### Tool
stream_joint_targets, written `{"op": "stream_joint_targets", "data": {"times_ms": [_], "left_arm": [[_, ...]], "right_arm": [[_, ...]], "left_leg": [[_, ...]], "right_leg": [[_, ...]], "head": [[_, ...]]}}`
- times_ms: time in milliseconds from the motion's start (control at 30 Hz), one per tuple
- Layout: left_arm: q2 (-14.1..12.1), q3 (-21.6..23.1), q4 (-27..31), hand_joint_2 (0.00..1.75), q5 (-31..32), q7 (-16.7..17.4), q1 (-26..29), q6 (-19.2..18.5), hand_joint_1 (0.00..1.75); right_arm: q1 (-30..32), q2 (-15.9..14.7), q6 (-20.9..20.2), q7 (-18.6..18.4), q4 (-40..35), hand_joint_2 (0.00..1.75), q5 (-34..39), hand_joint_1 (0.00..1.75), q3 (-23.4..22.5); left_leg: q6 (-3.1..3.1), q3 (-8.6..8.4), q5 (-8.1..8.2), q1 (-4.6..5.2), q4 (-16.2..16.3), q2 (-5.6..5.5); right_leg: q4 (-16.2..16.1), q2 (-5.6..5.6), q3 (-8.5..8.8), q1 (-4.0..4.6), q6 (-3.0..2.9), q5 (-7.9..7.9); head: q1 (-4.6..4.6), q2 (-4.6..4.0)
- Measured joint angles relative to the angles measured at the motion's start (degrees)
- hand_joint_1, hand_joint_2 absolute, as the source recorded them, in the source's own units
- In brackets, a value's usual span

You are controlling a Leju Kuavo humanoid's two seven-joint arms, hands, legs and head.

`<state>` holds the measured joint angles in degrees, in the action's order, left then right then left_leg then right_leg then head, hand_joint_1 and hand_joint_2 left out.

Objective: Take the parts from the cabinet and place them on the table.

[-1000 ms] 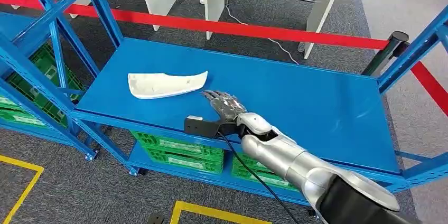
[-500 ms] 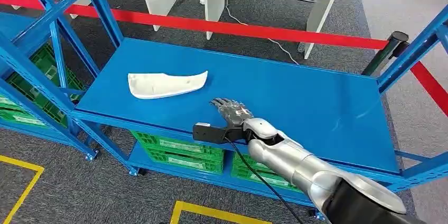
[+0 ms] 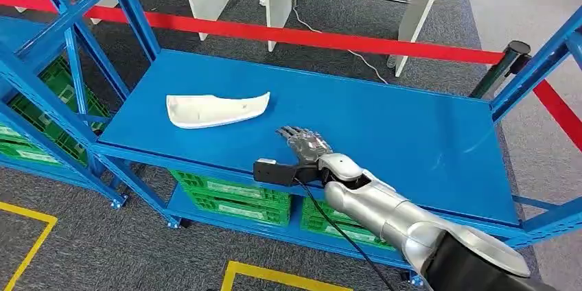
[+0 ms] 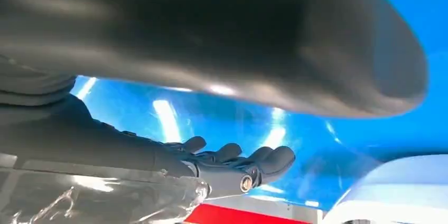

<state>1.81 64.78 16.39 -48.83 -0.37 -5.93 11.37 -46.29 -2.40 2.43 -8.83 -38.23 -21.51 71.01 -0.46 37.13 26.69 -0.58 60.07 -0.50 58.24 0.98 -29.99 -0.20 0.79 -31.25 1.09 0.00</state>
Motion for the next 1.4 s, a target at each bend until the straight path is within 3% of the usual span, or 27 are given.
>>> {"op": "stream_joint_targets", "data": {"times_ms": [567,967,1400], "left_arm": [[0.6,0.1,-0.1,0.0,1.9,0.9,-1.5,-0.5,0.0],[0.5,0.6,-0.1,0.0,3.2,0.7,-3.0,-0.3,0.0],[-0.2,0.6,-0.1,0.0,3.8,0.6,-3.5,1.5,0.0]], "right_arm": [[-4.3,-2.1,3.2,-4.1,-4.7,0.0,-2.8,0.0,-0.2],[-6.1,-4.9,3.2,-7.7,-9.8,0.0,-4.0,0.0,-2.0],[-5.5,-6.3,3.5,-8.3,-12.8,0.0,-4.0,0.0,-3.4]], "left_leg": [[0.01,-0.04,-0.01,0.0,0.0,0.0],[0.01,-0.05,-0.02,0.0,0.0,0.0],[0.01,-0.07,-0.02,0.0,0.0,0.0]], "right_leg": [[0.0,-0.01,0.02,0.0,0.0,0.0],[0.0,-0.01,0.03,0.0,0.0,0.0],[0.0,-0.01,0.03,0.0,0.0,0.0]], "head": [[0.02,0.0],[0.02,0.0],[0.0,0.0]]}}
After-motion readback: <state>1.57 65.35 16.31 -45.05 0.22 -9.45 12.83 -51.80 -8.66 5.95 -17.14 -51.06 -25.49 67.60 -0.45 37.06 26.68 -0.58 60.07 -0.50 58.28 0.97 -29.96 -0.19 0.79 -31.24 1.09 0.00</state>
